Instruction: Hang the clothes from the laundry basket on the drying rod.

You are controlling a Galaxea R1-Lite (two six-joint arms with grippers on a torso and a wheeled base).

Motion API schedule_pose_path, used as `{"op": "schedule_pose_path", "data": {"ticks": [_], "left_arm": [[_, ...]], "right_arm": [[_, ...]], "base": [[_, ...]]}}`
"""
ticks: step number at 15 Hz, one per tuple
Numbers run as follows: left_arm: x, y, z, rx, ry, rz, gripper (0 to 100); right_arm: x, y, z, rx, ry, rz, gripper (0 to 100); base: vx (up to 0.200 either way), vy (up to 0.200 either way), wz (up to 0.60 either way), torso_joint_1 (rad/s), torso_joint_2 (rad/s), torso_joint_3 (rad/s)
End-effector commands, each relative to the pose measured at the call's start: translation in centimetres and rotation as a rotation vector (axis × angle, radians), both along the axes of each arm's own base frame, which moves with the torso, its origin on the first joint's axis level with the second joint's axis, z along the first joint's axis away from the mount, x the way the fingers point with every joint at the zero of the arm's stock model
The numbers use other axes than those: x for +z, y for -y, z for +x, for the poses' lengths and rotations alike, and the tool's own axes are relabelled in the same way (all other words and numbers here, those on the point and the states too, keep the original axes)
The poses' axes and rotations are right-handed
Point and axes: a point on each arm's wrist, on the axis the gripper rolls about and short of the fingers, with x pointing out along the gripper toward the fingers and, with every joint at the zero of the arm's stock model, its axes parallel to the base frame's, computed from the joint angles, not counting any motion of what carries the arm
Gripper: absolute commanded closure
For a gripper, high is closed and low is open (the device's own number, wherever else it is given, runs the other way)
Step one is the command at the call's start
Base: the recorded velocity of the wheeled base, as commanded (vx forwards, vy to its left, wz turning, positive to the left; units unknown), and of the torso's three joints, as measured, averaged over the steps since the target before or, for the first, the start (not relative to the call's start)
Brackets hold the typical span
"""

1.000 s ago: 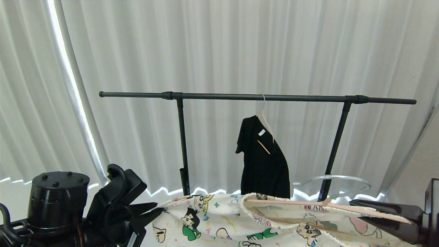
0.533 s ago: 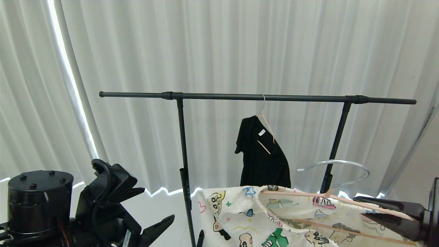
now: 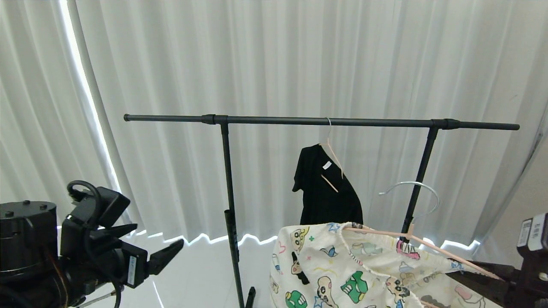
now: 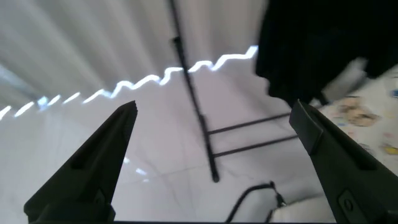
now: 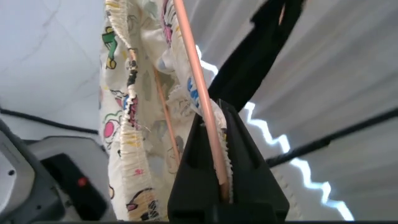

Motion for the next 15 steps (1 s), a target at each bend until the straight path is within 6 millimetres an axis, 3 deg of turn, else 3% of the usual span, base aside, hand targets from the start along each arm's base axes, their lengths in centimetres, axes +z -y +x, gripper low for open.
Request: {"op": "schedule_pose_path", "data": {"ticks": [1, 9, 15], "left_arm": [[0.3, -2.0, -0.3, 0.131, 0.024, 0.005, 0], [1.1, -2.4, -1.0, 0.188, 0.077, 0.023, 0], [1.1, -2.2, -1.7, 0.176, 0.089, 0.021, 0]], "right_arm": [[-1.5, -0.5, 1.1, -0.08, -0.102, -0.024, 100], [-2.5, -0.7, 1.9, -0.201, -0.158, -0.035, 100], [-2.6, -0.3, 1.6, -0.246, -0.136, -0.047, 100]], "base": [[0.0, 0.0, 0.0, 0.0, 0.0, 0.0], [0.0, 0.0, 0.0, 0.0, 0.0, 0.0], [0.0, -0.2, 0.0, 0.004, 0.0, 0.003]]}}
